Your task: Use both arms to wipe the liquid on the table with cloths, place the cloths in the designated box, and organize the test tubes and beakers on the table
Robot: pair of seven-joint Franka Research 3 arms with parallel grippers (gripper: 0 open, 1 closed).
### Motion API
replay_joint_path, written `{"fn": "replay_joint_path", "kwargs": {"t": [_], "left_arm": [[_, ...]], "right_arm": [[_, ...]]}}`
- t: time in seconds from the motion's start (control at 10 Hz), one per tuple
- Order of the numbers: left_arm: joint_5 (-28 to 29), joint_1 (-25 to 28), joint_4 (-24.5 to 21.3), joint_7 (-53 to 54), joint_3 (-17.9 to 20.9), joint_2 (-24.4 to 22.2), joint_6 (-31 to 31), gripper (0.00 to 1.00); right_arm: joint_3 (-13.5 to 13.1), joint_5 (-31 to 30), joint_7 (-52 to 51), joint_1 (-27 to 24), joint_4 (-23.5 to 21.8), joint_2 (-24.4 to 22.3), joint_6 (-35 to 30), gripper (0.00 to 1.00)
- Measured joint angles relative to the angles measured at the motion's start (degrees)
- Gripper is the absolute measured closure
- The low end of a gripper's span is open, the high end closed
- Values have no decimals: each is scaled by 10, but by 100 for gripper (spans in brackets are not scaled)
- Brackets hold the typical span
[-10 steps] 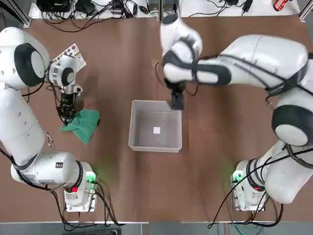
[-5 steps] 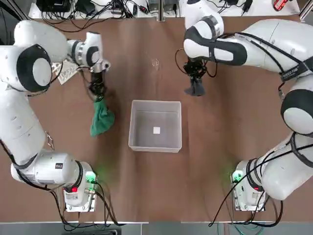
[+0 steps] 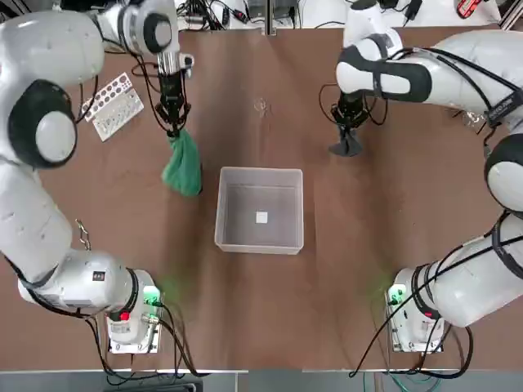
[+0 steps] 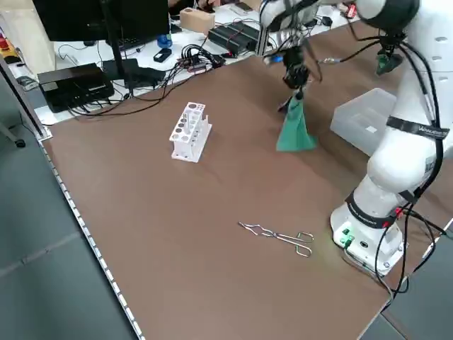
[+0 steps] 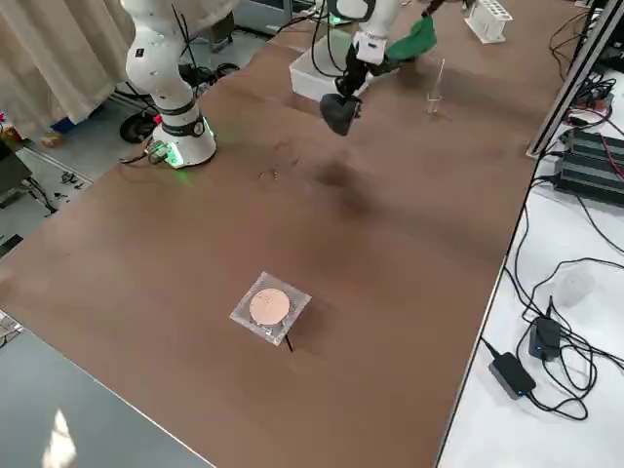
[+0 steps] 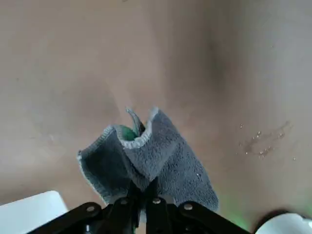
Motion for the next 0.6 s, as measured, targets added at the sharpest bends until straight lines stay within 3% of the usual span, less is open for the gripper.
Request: {"fn": "replay_joint_path", "kwargs": {"t": [0.3, 0.6], "left_arm": [[-75, -3, -8, -16, -66, -131, -85, 96], [-123, -5, -29, -83, -157, -163, -87, 96]], "right_arm": [[1, 0, -47, -36, -45, -17, 31, 92], [1, 0, -159, -114, -99, -17, 75, 92]]}}
